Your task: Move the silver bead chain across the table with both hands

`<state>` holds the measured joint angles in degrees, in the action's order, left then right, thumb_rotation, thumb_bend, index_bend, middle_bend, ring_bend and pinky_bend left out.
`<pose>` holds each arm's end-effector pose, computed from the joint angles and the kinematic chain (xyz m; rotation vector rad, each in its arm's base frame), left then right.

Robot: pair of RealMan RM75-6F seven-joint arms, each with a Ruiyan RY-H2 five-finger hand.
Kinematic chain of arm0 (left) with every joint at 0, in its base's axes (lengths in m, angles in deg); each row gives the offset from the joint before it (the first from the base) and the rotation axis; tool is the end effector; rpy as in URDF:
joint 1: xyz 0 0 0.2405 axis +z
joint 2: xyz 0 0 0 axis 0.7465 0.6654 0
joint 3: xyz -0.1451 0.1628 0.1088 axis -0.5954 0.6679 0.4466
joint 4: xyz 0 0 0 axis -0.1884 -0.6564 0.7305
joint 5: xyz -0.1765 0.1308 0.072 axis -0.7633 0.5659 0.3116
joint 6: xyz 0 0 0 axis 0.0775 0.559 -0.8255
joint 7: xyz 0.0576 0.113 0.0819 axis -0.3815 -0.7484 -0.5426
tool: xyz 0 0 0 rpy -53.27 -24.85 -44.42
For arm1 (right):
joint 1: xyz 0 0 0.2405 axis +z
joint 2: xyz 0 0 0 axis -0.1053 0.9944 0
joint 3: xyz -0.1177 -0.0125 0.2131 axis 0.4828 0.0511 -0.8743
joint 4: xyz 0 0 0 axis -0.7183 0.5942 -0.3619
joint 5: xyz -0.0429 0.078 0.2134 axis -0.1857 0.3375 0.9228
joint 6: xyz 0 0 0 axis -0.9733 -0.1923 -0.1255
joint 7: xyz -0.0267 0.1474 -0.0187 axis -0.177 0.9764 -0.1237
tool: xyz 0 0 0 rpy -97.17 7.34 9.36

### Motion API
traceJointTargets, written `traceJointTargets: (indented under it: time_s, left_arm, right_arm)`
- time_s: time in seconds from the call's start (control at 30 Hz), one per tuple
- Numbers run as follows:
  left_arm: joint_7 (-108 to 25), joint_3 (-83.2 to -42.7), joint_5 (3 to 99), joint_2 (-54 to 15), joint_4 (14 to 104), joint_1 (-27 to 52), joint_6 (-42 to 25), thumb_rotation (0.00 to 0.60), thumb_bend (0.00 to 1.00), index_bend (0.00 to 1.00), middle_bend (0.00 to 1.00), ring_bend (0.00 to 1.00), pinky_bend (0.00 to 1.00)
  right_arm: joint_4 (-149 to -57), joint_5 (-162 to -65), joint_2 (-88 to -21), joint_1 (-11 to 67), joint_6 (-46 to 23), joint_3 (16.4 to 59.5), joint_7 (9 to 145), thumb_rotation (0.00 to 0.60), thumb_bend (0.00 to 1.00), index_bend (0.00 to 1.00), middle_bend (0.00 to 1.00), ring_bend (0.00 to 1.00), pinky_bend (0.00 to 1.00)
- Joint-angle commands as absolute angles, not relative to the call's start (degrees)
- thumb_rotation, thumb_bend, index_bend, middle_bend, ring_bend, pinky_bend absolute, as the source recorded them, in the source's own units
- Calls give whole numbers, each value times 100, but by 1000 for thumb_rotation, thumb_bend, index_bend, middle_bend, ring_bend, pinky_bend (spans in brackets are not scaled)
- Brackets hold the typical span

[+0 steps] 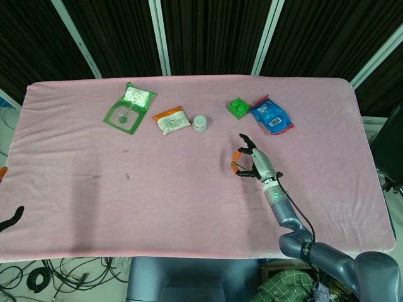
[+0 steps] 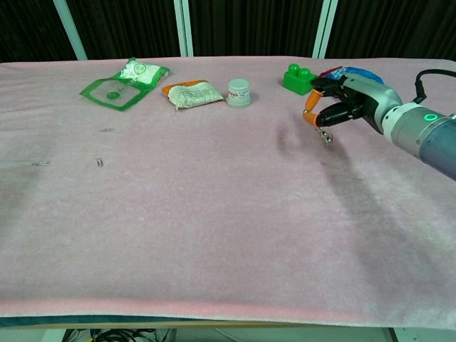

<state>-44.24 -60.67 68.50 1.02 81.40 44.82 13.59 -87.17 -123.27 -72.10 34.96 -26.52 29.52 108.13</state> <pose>-0.3172 0.1916 0.1560 -1.2394 -0.8896 -0.8389 -0.1747 -0.4006 -0.0567 1.3705 -1.6347 1.3794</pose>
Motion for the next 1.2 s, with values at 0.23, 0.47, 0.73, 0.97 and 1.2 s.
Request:
traceJointTargets:
  time_s: [0.23,0.47,0.73,0.97,1.2]
  left_arm:
    - [-4266,-6045,6939,157,8138,4497,1385,600,264,54,18,0,0]
    - [-4127,-6015,7034,196,8132,4510,1407,600,264,54,18,0,0]
    - [-3919,-5996,7115,259,8119,4545,1461,600,264,54,18,0,0]
    - [-3834,-5991,7110,285,8108,4536,1419,600,264,54,18,0,0]
    - [-3796,-5985,7119,300,8112,4537,1413,600,264,54,17,0,0]
  right_arm:
    - [-9896,-11739,-6969,3691,-2672,3128,8309,600,404,678,0,38,174]
    - [-10043,-10612,-7440,4143,-2709,2986,6512,600,404,680,0,39,174]
    - [-9846,-9206,-8087,4806,-2477,2689,5024,600,404,688,0,39,174]
    - [-9662,-8675,-8367,5191,-2388,2459,4564,600,404,693,0,39,174]
    - [-9431,-8465,-8610,5464,-2370,2313,4420,600,405,699,0,39,174]
